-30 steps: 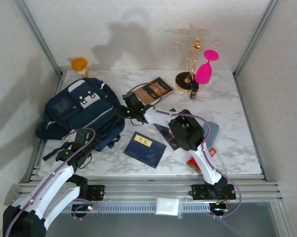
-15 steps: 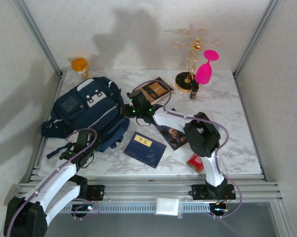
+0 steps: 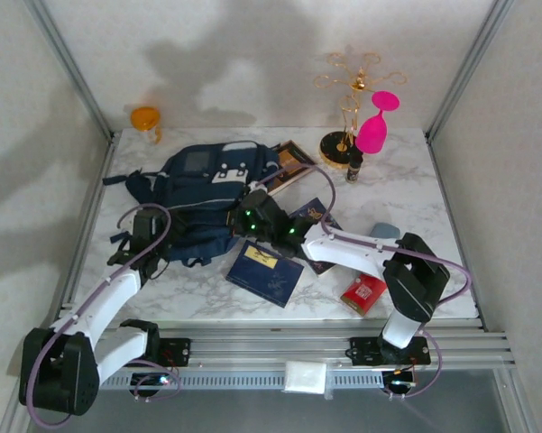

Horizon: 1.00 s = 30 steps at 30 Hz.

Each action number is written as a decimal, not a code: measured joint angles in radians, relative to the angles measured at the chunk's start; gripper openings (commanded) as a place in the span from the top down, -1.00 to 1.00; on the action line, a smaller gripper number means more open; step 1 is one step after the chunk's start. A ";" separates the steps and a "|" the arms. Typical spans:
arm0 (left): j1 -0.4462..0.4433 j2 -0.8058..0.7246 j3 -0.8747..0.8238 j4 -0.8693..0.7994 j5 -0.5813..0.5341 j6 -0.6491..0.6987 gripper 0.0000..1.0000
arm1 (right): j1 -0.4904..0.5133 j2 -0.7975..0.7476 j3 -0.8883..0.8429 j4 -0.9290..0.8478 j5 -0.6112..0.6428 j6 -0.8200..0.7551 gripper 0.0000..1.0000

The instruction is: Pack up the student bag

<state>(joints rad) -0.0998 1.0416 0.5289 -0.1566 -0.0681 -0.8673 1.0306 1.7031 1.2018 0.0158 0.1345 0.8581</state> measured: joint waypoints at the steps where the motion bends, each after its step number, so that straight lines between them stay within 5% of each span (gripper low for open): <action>1: 0.013 0.011 0.011 0.005 -0.003 0.013 -0.99 | 0.018 0.011 0.000 0.002 0.013 0.019 0.81; 8: 0.121 0.103 0.041 -0.019 -0.005 0.088 -0.99 | 0.086 0.103 0.003 0.028 -0.043 0.053 0.01; 14: 0.123 0.065 0.113 -0.093 -0.019 0.121 -0.99 | 0.097 -0.063 -0.066 0.011 -0.053 -0.001 -0.31; 18: 0.110 -0.018 0.112 -0.156 -0.016 0.127 -0.99 | 0.005 -0.225 -0.145 -0.018 -0.067 -0.018 -0.36; 21: 0.038 -0.095 0.103 -0.192 0.004 0.111 -0.99 | -0.111 -0.236 -0.168 -0.035 -0.077 -0.037 -0.36; 30: -0.404 -0.234 0.049 -0.252 0.012 -0.050 -0.94 | -0.329 0.018 -0.132 -0.083 -0.205 -0.104 -0.51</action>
<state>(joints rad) -0.5034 0.8074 0.5777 -0.4084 -0.0563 -0.9173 0.7013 1.7214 1.0695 -0.0673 -0.0708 0.7540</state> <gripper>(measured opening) 0.984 0.748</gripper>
